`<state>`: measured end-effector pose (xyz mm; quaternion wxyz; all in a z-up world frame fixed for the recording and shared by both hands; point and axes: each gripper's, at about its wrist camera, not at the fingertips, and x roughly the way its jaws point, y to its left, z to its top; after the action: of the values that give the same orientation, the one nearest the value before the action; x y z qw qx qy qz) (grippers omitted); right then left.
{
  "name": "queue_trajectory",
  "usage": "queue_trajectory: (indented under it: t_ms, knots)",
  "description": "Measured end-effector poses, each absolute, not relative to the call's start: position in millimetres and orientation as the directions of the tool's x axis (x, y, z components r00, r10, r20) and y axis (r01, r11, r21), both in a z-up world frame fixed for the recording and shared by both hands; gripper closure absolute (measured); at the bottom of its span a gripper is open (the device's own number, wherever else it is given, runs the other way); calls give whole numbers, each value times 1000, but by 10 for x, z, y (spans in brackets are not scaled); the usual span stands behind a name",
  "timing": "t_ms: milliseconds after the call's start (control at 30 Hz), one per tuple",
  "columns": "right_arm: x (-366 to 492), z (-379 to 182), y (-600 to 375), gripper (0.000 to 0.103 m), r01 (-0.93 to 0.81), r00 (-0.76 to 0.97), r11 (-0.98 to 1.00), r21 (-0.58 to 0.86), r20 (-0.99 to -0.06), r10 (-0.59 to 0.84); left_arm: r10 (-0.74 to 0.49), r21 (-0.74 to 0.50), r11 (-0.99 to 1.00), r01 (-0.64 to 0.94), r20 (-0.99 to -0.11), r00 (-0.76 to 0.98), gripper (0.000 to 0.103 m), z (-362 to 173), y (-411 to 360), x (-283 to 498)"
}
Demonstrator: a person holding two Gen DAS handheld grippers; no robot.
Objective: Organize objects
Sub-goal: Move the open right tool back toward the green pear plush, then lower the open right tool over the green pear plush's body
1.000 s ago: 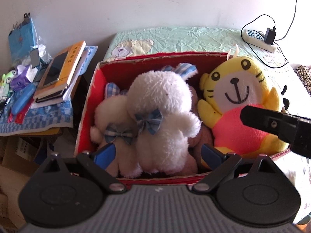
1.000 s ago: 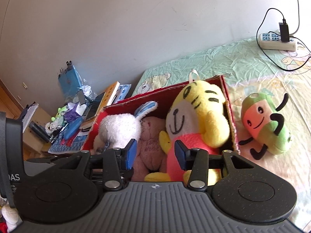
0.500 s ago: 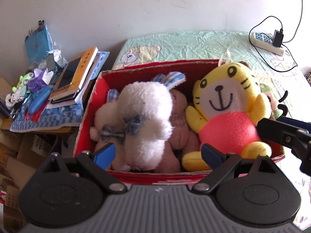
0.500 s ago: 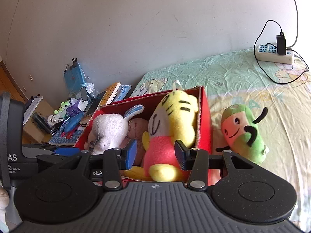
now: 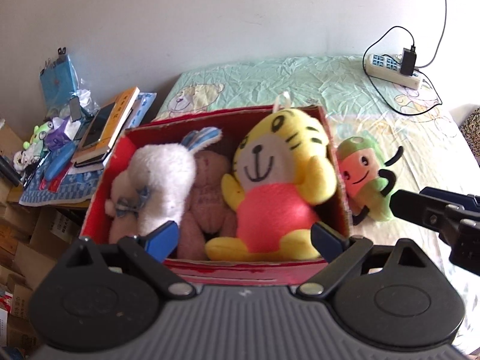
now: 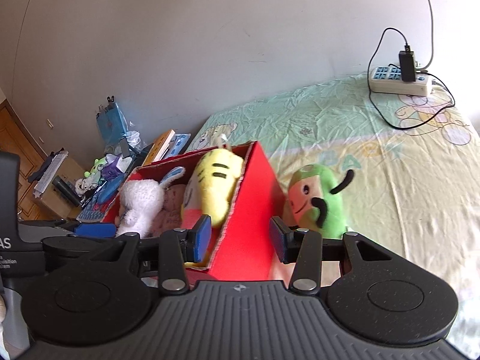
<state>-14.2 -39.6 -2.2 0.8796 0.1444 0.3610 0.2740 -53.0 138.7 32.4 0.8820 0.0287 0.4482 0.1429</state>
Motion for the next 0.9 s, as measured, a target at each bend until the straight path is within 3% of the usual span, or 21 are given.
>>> queue_trajectory:
  t_ms: [233, 900]
  knots:
    - [-52, -105, -775, 56, -348, 586, 817, 459, -574, 572, 247, 175, 969, -176, -767, 592, 8, 352, 939, -436]
    - [362, -467, -1448, 57, -198, 540, 799, 568, -617, 572, 145, 152, 988, -33, -827, 544, 8, -63, 144, -5]
